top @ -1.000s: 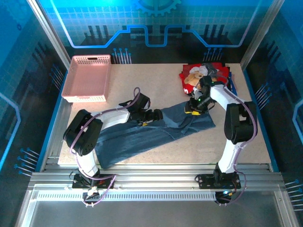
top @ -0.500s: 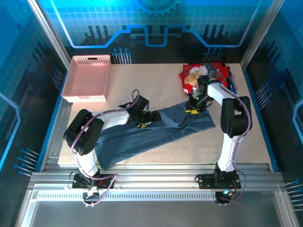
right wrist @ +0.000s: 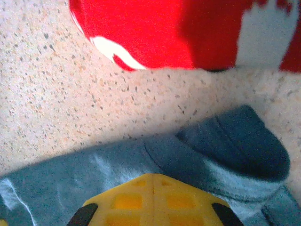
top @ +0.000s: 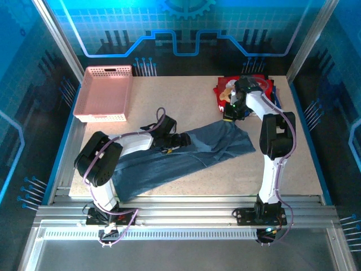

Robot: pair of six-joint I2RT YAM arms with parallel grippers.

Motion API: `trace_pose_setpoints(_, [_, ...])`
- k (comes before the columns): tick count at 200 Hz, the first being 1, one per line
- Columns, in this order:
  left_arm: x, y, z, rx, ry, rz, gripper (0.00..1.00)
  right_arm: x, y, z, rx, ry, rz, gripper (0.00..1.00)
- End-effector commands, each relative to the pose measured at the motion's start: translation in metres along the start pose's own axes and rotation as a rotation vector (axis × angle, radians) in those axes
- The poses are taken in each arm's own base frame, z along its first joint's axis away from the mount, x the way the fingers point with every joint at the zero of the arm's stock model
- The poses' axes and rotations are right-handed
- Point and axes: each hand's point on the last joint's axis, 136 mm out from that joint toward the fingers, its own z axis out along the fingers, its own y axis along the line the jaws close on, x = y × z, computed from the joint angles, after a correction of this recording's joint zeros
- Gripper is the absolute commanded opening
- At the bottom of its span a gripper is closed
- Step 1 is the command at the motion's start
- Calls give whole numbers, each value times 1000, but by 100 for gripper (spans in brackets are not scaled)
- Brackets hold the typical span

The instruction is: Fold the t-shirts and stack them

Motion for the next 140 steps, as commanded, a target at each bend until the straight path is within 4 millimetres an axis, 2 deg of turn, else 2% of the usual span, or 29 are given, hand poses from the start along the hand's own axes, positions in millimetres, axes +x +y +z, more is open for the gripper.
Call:
trace_pose_setpoints(1, [19, 45, 5, -138, 51, -11, 92, -1, -3, 0, 14, 12, 17, 0])
trace_pose_setpoints(13, [19, 43, 6, -130, 51, -8, 92, 0, -4, -4, 16, 4, 10, 0])
trace_pose_setpoints(18, [19, 43, 6, -126, 51, -7, 92, 1, -4, -6, 20, 5, 1, 7])
trace_pose_setpoints(33, [19, 41, 5, -115, 48, -3, 92, 6, -6, -13, 40, 4, -31, 38])
trace_pose_setpoints(43, [17, 37, 4, -98, 38, 3, 92, 11, -9, -17, 58, -2, -50, 46])
trace_pose_setpoints(69, [13, 27, -1, -49, 0, 29, 94, 25, -16, -18, 89, 28, -76, 51])
trace_pose_setpoints(93, [7, 17, -7, -13, -34, 53, 95, 33, -22, -10, 108, 48, -69, 51])
trace_pose_setpoints(140, [7, 8, -7, 12, -28, 73, 95, 30, -16, 6, 83, 62, -75, 47])
